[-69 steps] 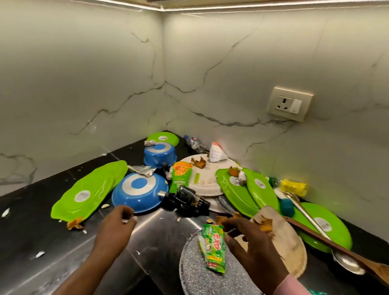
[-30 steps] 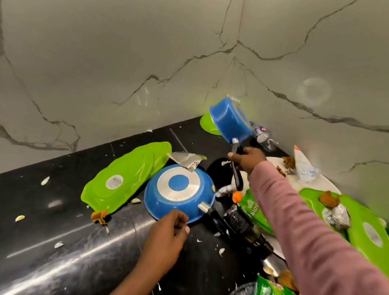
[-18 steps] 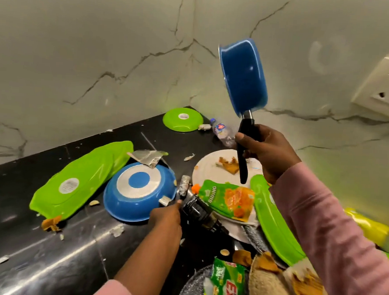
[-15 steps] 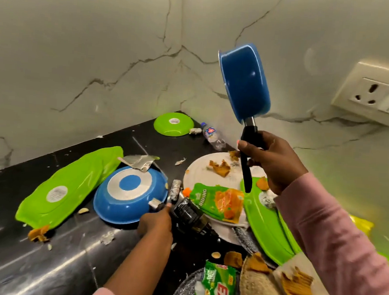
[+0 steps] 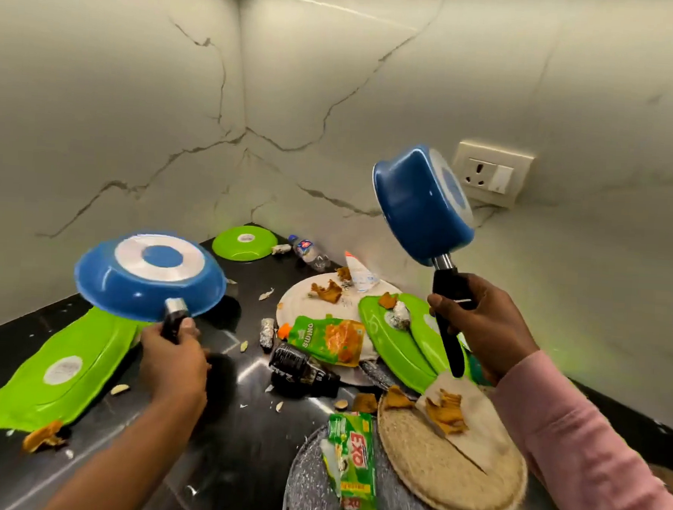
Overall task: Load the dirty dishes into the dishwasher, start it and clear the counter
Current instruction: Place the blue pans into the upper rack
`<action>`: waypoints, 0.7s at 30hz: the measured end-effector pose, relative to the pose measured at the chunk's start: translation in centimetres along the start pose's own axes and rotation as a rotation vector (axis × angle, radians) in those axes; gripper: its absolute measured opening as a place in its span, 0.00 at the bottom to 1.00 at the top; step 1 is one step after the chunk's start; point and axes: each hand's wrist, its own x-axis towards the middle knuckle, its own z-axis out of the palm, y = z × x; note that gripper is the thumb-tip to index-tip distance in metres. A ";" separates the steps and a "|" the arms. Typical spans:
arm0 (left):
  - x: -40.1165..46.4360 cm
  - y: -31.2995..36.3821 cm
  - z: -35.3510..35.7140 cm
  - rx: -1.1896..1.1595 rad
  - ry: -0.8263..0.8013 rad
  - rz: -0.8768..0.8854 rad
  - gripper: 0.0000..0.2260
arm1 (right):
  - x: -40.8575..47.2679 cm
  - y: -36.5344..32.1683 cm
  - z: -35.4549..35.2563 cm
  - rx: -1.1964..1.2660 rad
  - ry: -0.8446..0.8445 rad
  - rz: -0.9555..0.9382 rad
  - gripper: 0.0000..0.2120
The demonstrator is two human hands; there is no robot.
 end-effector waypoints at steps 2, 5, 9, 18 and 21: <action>-2.5 1.6 -1.5 -0.049 -0.180 0.023 0.12 | -4.6 -0.9 -0.9 -0.050 0.077 0.006 0.09; -7.4 2.8 -4.3 -0.121 -0.460 -0.012 0.11 | -11.8 -1.9 -1.8 -0.152 0.196 0.058 0.11; -15.4 3.4 -8.8 -0.107 -0.709 -0.003 0.09 | -22.7 -3.8 -3.7 -0.272 0.328 0.105 0.14; -32.5 1.9 -13.8 -0.070 -1.133 0.056 0.13 | -46.0 -3.0 -9.4 -0.301 0.562 0.275 0.17; -38.5 1.3 -16.3 -0.068 -1.248 0.063 0.12 | -53.3 -1.8 -11.3 -0.359 0.654 0.339 0.14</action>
